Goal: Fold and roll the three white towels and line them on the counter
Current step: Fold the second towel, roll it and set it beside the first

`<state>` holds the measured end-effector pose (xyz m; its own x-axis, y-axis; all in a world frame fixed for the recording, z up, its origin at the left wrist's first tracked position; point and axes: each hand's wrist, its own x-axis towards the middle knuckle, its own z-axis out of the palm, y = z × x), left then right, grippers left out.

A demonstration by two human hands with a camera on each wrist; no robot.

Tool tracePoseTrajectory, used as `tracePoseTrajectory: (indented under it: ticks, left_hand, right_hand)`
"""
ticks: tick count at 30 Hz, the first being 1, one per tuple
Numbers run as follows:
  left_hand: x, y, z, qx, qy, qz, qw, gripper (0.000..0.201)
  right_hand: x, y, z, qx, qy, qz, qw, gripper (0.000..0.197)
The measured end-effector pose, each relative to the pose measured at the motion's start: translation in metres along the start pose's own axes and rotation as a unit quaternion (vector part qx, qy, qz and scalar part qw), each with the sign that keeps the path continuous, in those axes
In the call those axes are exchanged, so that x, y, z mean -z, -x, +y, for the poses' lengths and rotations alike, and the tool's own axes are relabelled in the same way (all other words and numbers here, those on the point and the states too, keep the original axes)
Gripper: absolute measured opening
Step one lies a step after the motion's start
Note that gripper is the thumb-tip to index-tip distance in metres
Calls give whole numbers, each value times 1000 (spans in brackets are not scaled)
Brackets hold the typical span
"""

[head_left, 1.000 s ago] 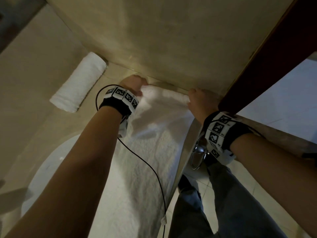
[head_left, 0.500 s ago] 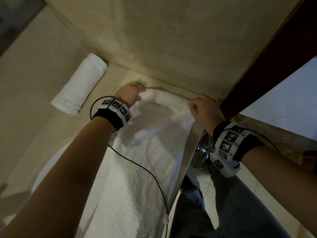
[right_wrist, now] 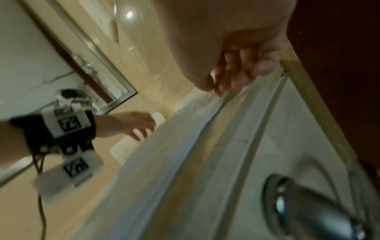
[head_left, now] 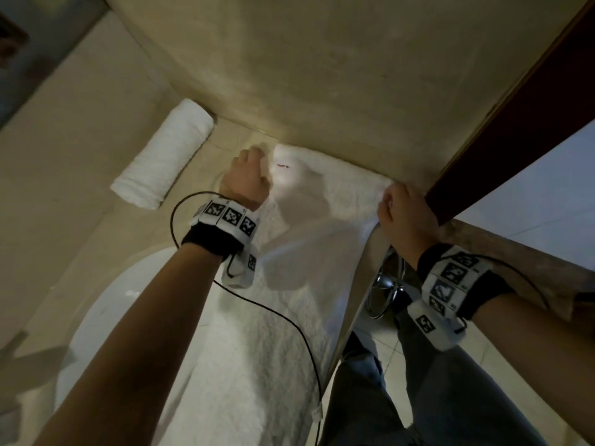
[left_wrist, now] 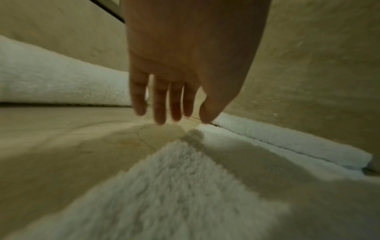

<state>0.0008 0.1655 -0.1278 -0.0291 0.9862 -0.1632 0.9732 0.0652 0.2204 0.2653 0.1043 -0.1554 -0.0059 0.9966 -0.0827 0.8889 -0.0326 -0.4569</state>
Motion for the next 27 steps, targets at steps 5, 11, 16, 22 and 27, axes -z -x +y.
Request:
tracePoseTrajectory:
  ticks: [5, 11, 16, 22, 27]
  left_hand:
    - [-3, 37, -9, 111, -30, -122, 986, 37]
    - [-6, 78, 24, -11, -96, -69, 993, 35]
    - [-22, 106, 45, -166, -62, -147, 973, 39]
    - [-49, 121, 36, -216, -177, -275, 920, 90]
    - [-49, 111, 53, -275, -217, -157, 923, 73]
  right_hand:
    - [-11, 25, -2, -109, -149, -146, 972, 42]
    - [-14, 28, -20, -178, -252, -190, 932, 33]
    - [-7, 30, -21, -197, -212, -211, 934, 32]
    - [-3, 36, -18, -212, -193, -267, 920, 31]
    - [1, 41, -21, -174, -161, -292, 927, 27]
